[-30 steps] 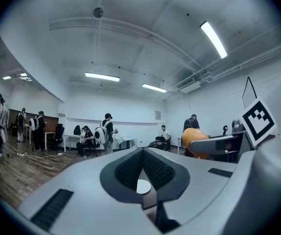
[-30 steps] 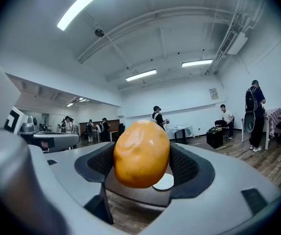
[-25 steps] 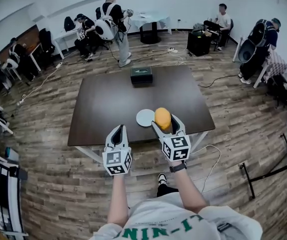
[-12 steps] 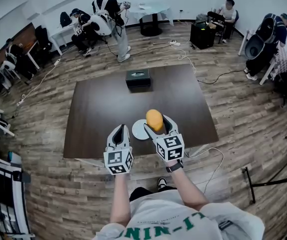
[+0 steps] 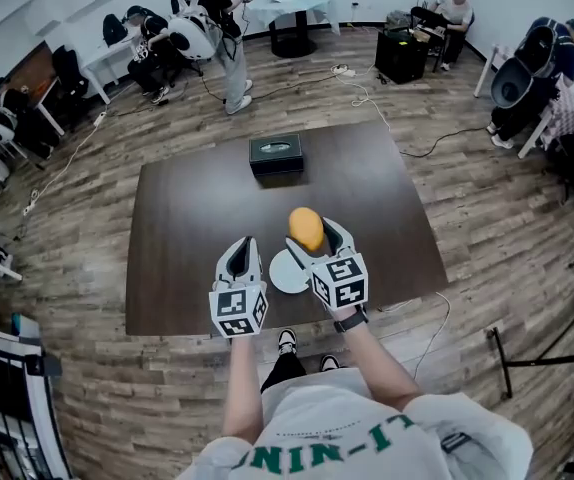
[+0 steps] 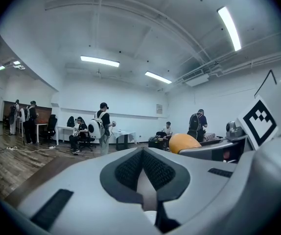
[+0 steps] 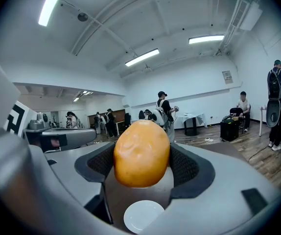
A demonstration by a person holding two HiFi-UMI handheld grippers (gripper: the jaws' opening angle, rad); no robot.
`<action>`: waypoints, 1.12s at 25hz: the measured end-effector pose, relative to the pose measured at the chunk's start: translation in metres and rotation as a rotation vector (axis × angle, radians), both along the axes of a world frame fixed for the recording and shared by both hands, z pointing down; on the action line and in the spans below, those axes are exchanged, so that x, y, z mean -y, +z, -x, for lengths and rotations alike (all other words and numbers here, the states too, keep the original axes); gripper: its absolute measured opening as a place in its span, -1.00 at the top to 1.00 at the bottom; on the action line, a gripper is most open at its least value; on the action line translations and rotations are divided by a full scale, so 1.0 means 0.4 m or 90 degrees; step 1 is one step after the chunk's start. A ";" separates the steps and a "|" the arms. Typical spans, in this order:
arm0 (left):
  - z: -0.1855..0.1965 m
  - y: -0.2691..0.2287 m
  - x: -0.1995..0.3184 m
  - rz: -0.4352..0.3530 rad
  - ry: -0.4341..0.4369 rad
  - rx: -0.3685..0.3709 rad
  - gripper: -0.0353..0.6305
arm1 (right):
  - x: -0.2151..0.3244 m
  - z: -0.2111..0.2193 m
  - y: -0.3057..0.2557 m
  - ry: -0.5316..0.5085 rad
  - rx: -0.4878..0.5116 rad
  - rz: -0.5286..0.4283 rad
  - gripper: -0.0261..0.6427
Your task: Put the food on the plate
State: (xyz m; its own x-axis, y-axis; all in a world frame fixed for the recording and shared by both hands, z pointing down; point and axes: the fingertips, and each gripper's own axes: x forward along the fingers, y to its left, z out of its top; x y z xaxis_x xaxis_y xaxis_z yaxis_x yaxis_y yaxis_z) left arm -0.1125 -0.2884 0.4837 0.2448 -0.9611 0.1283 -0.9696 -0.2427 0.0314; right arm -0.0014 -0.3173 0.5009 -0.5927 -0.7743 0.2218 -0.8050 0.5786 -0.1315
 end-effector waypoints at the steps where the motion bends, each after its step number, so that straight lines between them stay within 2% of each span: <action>1: 0.007 0.004 0.028 0.001 0.007 -0.003 0.86 | 0.025 0.017 0.008 -0.004 -0.006 0.004 -0.14; 5: 0.057 0.023 0.128 0.010 0.025 -0.022 0.86 | 0.109 0.079 0.058 -0.010 -0.029 0.022 -0.14; 14: 0.154 0.103 0.248 0.043 0.031 -0.014 0.86 | 0.223 0.177 0.223 -0.010 -0.063 0.085 -0.14; 23: 0.142 0.184 0.296 0.087 0.052 -0.026 0.86 | 0.235 0.196 0.392 -0.024 -0.102 0.153 -0.14; 28: 0.129 0.221 0.295 0.100 0.056 -0.013 0.86 | 0.212 0.186 0.494 -0.029 -0.117 0.204 -0.14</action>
